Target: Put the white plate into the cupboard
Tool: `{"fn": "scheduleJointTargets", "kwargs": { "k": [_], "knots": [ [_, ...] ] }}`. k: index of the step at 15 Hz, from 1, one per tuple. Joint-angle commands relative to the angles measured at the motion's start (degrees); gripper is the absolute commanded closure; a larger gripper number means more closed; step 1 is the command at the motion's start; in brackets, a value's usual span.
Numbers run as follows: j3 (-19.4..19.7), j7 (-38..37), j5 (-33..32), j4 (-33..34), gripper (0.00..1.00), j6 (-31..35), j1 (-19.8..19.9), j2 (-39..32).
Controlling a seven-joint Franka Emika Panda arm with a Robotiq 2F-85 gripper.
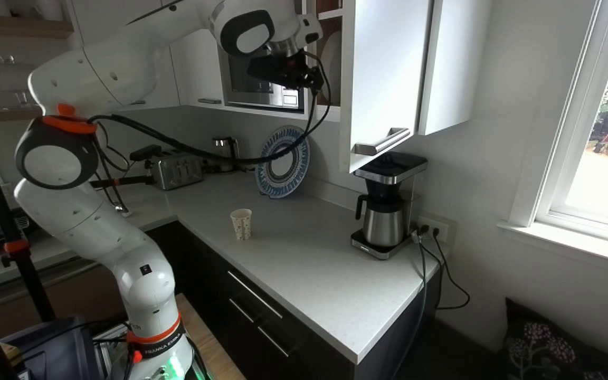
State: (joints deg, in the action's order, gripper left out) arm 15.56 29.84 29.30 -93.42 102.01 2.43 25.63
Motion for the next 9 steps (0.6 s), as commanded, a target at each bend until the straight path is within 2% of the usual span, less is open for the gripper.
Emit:
{"fn": "scheduleJointTargets", "kwargs": {
  "k": [1, 6, 7, 9],
  "knots": [
    [-0.8, -8.0, -2.1, -5.4, 0.0, -5.3, 0.5, 5.7],
    [-3.3, -13.6, -4.7, -16.6, 0.0, -2.5, 2.3, 11.8],
    [-1.2, -11.3, -3.3, -9.8, 0.0, -4.6, 0.0, 7.9],
    [-1.3, -11.5, -3.4, -11.0, 0.0, -4.4, 0.0, 8.5]
  ]
}}
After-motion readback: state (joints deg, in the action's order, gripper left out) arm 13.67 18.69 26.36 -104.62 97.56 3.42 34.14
